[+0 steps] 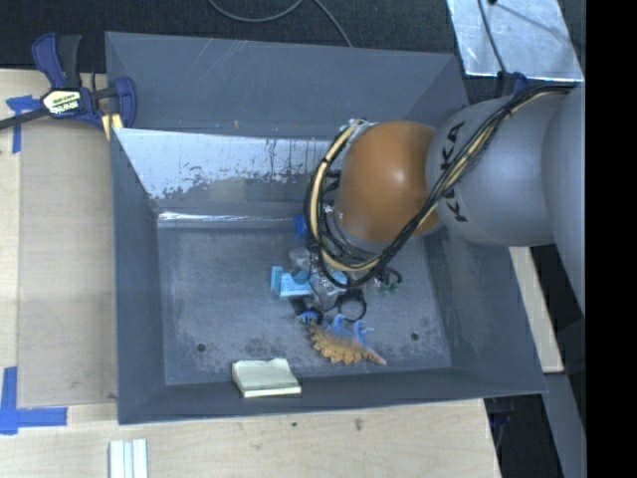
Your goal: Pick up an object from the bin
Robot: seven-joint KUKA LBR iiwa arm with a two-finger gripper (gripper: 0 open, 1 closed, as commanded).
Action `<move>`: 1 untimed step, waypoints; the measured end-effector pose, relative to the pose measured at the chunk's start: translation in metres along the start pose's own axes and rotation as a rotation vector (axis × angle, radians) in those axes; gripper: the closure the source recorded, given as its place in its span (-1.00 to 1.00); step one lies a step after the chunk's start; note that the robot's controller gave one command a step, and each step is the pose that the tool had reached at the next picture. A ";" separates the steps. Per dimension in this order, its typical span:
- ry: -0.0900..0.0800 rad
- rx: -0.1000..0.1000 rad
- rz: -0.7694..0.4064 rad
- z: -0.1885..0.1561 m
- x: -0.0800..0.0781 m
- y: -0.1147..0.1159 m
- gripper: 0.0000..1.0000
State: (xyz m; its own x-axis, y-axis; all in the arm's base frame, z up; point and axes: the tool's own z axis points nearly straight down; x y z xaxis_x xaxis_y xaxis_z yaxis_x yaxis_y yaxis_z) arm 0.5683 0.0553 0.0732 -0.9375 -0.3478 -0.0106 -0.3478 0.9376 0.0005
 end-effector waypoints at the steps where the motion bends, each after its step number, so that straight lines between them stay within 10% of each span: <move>1: -0.003 0.000 0.024 -0.103 -0.013 0.013 1.00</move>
Offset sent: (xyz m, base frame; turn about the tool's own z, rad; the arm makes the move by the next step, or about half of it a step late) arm 0.0000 0.0000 0.0000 0.0000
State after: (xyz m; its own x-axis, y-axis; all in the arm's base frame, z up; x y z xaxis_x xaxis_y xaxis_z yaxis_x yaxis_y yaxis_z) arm 0.5754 0.0711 0.1759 -0.9454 -0.3255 -0.0133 -0.3255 0.9455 0.0008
